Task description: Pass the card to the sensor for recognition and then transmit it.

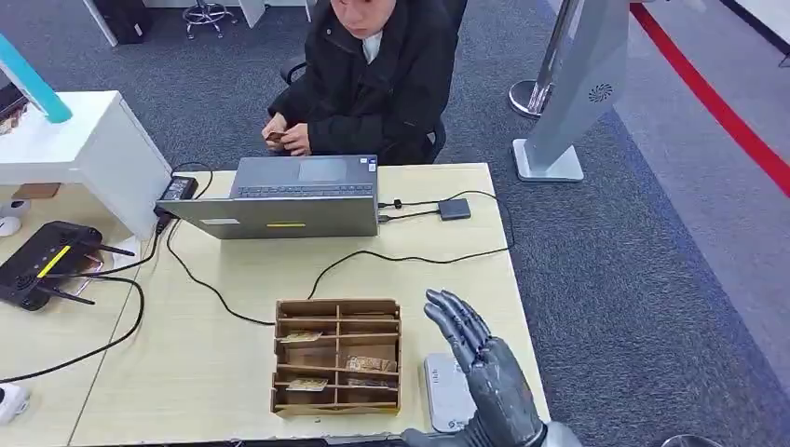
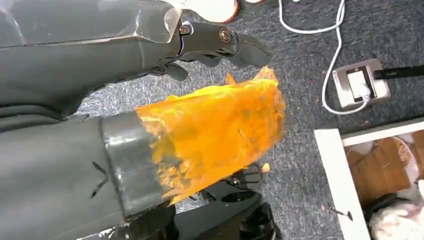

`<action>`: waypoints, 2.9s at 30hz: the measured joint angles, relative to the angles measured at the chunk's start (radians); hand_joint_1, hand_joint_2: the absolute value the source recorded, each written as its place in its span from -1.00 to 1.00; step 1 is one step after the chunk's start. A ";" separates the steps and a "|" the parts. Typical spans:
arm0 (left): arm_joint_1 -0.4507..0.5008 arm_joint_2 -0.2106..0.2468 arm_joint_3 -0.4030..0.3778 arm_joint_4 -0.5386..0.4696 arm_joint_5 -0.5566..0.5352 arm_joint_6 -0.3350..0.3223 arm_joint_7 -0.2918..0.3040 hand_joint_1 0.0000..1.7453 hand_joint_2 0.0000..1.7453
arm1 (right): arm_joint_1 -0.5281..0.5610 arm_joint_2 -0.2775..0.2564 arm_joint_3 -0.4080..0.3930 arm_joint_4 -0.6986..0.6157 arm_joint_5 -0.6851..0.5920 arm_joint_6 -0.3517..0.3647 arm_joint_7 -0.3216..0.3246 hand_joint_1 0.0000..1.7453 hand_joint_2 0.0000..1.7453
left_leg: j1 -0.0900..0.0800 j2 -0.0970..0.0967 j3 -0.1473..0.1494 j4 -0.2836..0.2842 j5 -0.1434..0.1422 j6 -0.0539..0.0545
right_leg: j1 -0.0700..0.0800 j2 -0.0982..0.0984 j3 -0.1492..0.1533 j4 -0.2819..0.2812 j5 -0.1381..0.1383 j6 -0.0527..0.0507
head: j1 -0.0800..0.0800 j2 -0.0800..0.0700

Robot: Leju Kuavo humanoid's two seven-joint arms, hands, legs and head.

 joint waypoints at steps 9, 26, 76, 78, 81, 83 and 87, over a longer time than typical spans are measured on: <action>-0.002 0.000 0.000 0.000 -0.015 -0.011 0.015 -1.00 -1.00 | 0.008 -0.041 0.000 0.001 0.101 0.006 0.040 -1.00 1.00 | 0.000 0.000 0.000 0.000 0.000 0.000 | 0.000 0.000 0.000 0.000 0.000 0.000 | 0.000 0.000; -0.022 -0.011 0.000 0.000 -0.058 -0.045 0.057 -1.00 -1.00 | -0.109 -0.056 0.086 0.122 0.299 0.077 0.063 -1.00 1.00 | 0.000 0.000 0.001 0.000 0.000 0.000 | 0.000 0.000 0.000 0.000 0.000 0.000 | 0.000 0.000; -0.062 -0.014 0.000 -0.002 -0.116 -0.072 0.086 -1.00 -1.00 | -0.286 -0.027 0.276 0.364 0.169 0.239 0.144 -1.00 1.00 | 0.000 0.000 0.001 0.000 0.001 -0.001 | 0.000 0.000 0.000 0.001 0.001 0.000 | 0.000 0.000; -0.062 -0.014 0.000 -0.002 -0.117 -0.073 0.086 -1.00 -1.00 | -0.286 -0.022 0.275 0.371 0.162 0.242 0.144 -1.00 1.00 | 0.000 0.000 0.001 0.000 0.001 -0.001 | 0.000 0.000 0.000 0.001 0.001 0.000 | 0.000 0.000; -0.062 -0.014 0.000 -0.002 -0.117 -0.073 0.086 -1.00 -1.00 | -0.286 -0.018 0.275 0.378 0.160 0.242 0.146 -1.00 1.00 | 0.000 0.000 0.001 0.000 0.001 -0.001 | 0.000 0.000 0.000 0.001 0.001 0.000 | 0.000 0.000; -0.062 -0.014 0.000 -0.002 -0.117 -0.073 0.086 -1.00 -1.00 | -0.286 -0.016 0.275 0.380 0.155 0.242 0.149 -1.00 1.00 | 0.000 0.000 0.001 0.000 0.001 -0.001 | 0.000 0.000 0.000 0.001 0.001 0.000 | 0.000 0.000; -0.063 -0.014 0.000 -0.002 -0.117 -0.073 0.086 -1.00 -1.00 | -0.286 -0.015 0.275 0.383 0.153 0.242 0.153 -1.00 1.00 | 0.000 0.000 0.001 0.000 0.001 -0.001 | 0.000 0.000 0.000 0.001 0.001 0.000 | 0.000 0.000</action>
